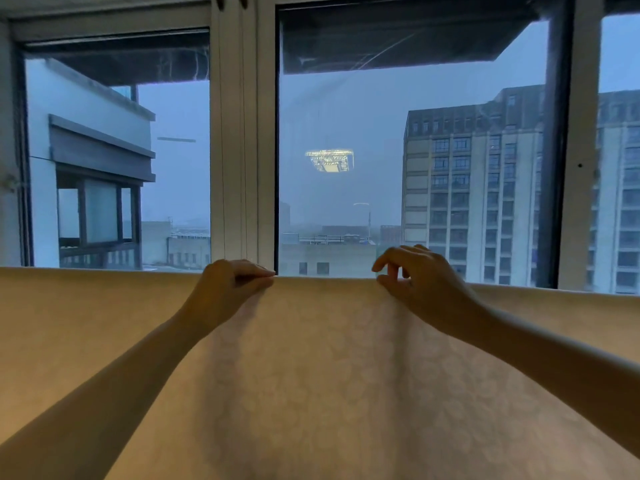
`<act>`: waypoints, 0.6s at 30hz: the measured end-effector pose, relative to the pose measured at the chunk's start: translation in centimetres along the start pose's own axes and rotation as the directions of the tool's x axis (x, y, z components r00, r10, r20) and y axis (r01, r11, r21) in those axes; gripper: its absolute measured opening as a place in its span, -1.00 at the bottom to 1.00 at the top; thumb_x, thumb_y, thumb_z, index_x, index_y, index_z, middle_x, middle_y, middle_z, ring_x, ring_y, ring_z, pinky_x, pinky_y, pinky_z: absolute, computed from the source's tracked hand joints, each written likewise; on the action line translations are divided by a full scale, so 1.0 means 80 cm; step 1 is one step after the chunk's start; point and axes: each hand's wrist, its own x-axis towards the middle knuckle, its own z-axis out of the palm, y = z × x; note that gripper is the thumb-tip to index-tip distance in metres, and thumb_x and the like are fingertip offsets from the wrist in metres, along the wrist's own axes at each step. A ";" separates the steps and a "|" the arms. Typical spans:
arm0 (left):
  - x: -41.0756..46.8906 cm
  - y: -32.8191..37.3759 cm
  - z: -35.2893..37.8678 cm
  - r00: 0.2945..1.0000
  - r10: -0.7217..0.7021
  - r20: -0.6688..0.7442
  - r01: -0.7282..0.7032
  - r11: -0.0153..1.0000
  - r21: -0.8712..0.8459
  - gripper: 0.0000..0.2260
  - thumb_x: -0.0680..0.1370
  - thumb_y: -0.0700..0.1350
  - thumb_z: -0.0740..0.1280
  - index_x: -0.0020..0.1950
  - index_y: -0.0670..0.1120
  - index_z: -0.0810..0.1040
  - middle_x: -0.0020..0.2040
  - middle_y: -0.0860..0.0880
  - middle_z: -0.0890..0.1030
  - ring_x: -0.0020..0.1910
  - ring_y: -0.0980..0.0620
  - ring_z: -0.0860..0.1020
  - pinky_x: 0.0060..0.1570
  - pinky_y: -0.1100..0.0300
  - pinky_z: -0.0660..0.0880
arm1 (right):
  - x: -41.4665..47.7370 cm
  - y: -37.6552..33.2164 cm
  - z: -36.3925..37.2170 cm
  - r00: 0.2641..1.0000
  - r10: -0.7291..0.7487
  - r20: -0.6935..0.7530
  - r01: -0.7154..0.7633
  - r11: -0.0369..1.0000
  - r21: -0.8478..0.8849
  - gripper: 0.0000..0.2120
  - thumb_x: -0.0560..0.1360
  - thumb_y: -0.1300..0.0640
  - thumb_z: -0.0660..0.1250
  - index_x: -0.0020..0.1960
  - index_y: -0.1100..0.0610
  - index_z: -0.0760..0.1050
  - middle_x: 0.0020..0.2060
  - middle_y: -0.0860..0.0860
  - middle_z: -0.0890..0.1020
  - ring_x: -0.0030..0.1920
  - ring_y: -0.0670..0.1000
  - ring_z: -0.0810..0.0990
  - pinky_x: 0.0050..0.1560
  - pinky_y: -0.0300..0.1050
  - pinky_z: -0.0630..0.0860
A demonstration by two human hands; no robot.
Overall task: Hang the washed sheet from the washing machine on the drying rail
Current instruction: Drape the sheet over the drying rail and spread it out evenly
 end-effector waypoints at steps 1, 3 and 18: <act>0.000 0.001 0.001 1.000 -0.015 -0.024 0.015 0.999 -0.029 -0.86 0.45 -0.07 0.38 -0.11 0.20 0.57 -0.23 0.36 0.61 -0.09 0.32 0.58 -0.08 0.54 0.43 | 0.004 -0.001 0.001 1.000 0.006 0.019 -0.006 1.000 0.003 -0.90 0.51 0.06 0.34 0.01 -0.01 0.57 -0.17 -0.20 0.50 -0.11 -0.18 0.44 -0.16 -0.34 0.39; 0.000 0.002 0.005 0.997 -0.041 -0.061 0.038 0.998 -0.045 -0.81 0.47 -0.15 0.39 -0.14 0.18 0.57 -0.24 0.37 0.61 -0.13 0.31 0.58 -0.13 0.55 0.42 | 0.013 -0.002 0.007 0.995 0.008 0.095 -0.006 1.000 -0.019 -0.87 0.52 0.00 0.31 0.03 -0.01 0.57 -0.09 -0.16 0.51 -0.04 -0.16 0.44 -0.10 -0.28 0.44; -0.003 0.000 -0.017 0.986 0.165 -0.023 -0.159 0.974 0.164 -0.76 0.51 -0.22 0.35 -0.07 0.17 0.52 -0.11 0.24 0.51 -0.09 0.24 0.52 -0.07 0.53 0.41 | 0.013 -0.017 0.019 0.998 -0.068 0.017 0.069 0.997 -0.020 -0.84 0.57 0.07 0.18 -0.05 0.07 0.52 -0.16 -0.09 0.53 -0.19 -0.13 0.51 -0.14 -0.14 0.57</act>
